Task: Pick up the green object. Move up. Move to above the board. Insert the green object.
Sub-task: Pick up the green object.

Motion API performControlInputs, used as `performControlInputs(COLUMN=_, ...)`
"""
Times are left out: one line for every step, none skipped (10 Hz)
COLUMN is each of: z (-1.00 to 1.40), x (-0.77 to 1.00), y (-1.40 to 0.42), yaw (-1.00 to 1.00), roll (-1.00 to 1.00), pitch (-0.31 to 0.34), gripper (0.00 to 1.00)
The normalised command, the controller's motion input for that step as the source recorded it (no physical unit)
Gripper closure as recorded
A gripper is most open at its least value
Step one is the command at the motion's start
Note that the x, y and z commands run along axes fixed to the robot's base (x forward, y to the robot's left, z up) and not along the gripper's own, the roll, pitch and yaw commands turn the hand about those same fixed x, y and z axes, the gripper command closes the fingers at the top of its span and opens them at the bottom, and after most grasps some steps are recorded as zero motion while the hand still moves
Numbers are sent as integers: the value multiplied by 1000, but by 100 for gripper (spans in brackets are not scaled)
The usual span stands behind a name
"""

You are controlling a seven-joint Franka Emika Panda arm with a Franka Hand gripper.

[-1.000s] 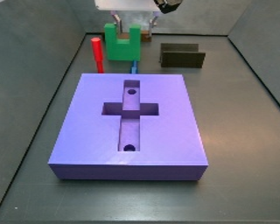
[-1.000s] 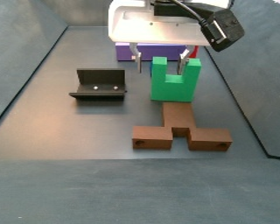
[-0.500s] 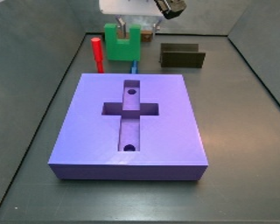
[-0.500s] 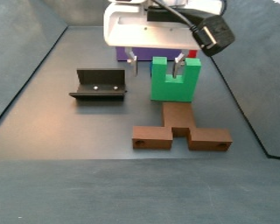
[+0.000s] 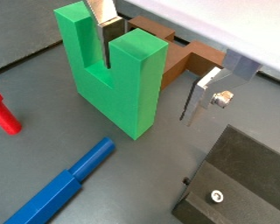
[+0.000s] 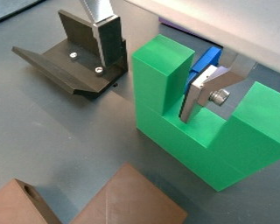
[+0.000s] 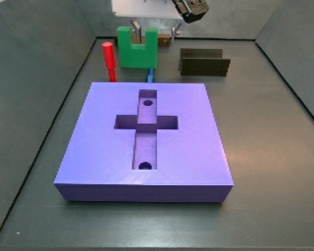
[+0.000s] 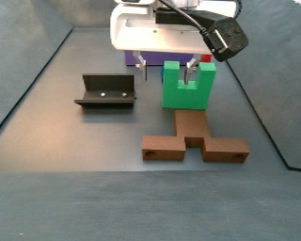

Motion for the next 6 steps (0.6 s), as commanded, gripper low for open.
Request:
performControlInputs(z=0, x=0, y=0, yaw=0, roll=0, pitch=0, gripper=0)
performControlInputs(z=0, x=0, y=0, yaw=0, roll=0, pitch=0, gripper=100)
performControlInputs(z=0, x=0, y=0, yaw=0, roll=0, pitch=0, gripper=100)
performControlInputs(z=0, x=0, y=0, yaw=0, roll=0, pitch=0, gripper=100)
performControlInputs(z=0, x=0, y=0, yaw=0, roll=0, pitch=0, gripper=100)
performControlInputs(z=0, x=0, y=0, yaw=0, roll=0, pitch=0, gripper=100)
